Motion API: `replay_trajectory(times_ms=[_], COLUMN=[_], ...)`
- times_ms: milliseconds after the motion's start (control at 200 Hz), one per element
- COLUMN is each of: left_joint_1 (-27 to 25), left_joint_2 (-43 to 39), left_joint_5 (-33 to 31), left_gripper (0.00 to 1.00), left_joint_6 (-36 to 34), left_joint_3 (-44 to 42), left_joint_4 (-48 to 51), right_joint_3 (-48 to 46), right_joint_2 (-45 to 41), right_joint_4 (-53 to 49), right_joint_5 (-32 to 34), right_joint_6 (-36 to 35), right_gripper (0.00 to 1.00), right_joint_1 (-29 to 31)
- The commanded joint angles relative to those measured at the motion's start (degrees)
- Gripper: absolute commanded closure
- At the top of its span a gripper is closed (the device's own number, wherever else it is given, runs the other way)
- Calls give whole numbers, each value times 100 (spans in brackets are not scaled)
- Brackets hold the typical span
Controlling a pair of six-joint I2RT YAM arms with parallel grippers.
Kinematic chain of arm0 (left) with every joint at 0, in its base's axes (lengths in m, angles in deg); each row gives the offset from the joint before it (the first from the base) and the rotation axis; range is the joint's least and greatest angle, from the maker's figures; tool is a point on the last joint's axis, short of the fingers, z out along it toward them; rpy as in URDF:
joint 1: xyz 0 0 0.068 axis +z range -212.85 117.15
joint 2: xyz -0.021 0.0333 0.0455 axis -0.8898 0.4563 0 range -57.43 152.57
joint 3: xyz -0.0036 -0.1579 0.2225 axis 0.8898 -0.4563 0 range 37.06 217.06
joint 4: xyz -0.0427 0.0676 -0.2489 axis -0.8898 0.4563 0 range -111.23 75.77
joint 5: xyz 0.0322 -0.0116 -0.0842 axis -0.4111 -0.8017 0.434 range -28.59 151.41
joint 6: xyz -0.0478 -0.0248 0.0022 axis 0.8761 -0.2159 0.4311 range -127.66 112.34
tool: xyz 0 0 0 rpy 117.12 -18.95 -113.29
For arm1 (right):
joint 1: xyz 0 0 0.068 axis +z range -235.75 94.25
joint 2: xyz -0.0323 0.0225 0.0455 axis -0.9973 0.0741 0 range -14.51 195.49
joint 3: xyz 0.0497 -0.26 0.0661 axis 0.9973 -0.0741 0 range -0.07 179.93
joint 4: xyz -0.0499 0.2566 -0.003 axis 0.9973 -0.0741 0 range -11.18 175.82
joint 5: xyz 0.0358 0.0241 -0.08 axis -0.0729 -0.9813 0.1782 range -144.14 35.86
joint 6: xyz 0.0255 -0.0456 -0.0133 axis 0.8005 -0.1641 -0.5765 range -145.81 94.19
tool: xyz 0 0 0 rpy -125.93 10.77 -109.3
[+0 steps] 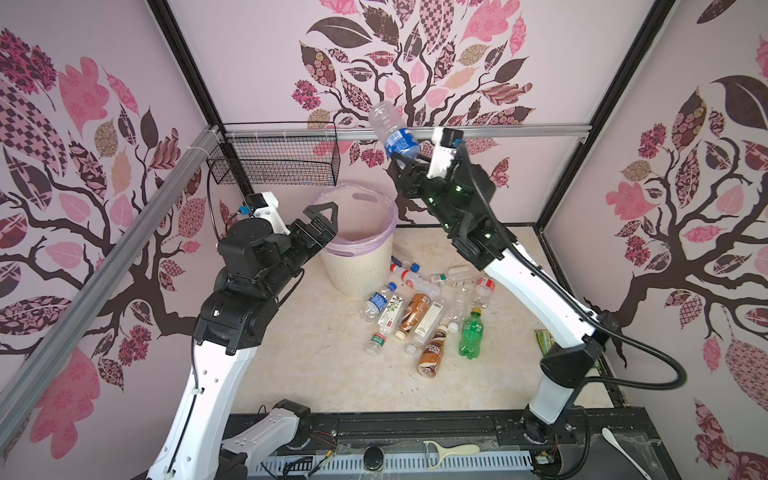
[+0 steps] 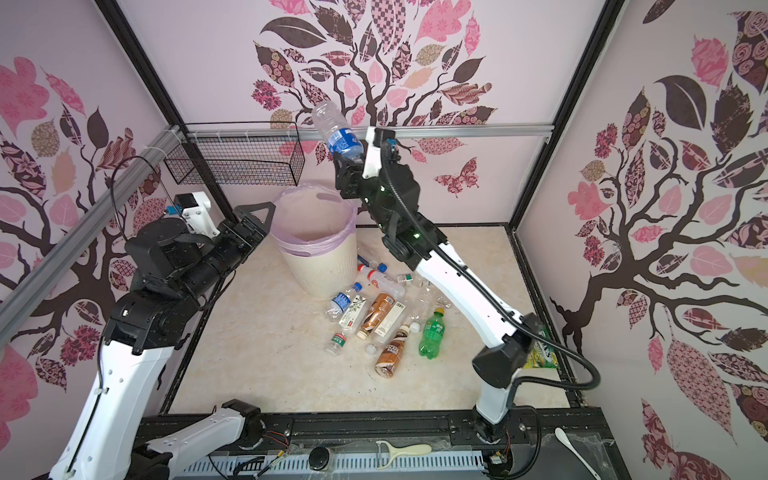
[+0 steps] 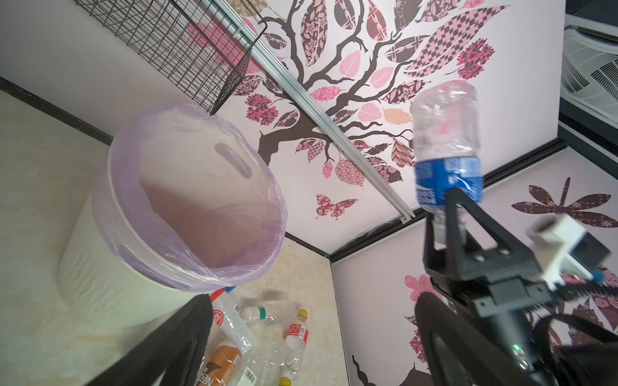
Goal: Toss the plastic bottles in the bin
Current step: 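Open left gripper and raise the bottle with right gripper over the bin, then open right gripper above the bin to drop the bottle while left arm withdraws, then lower both grippers toward the bottle pile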
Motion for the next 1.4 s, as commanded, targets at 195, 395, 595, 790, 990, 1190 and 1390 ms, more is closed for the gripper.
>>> replay_trajectory(times_ms=[195, 395, 595, 790, 990, 1190, 1390], left_joint_1=[35, 35, 22, -692, -1256, -1875, -2405], left_joint_2=[-103, 11, 480, 564, 573, 550, 822], left_joint_5=[-444, -334, 114, -33, -137, -436, -752], left_gripper=[2, 2, 2, 2, 2, 2, 2], left_joint_6=[-626, -692, -609, -951, -1235, -1181, -942], left_joint_3=[-101, -121, 152, -76, -682, -1652, -2653], left_joint_4=[372, 474, 973, 1046, 1423, 1499, 1084], right_joint_3=[-39, -45, -521, -2122, -3752, -5156, -6333], right_joint_2=[326, -30, -652, -1803, -2877, -3665, -4106], right_joint_4=[-846, -894, -915, -892, -1322, -1695, -1897], right_joint_5=[-259, -155, 142, 581, 590, 499, -66], right_joint_6=[-106, -317, -671, -889, -624, -171, 271], right_gripper=[14, 0, 1, 1, 0, 0, 0], right_joint_1=[41, 45, 40, -110, -458, -508, -505])
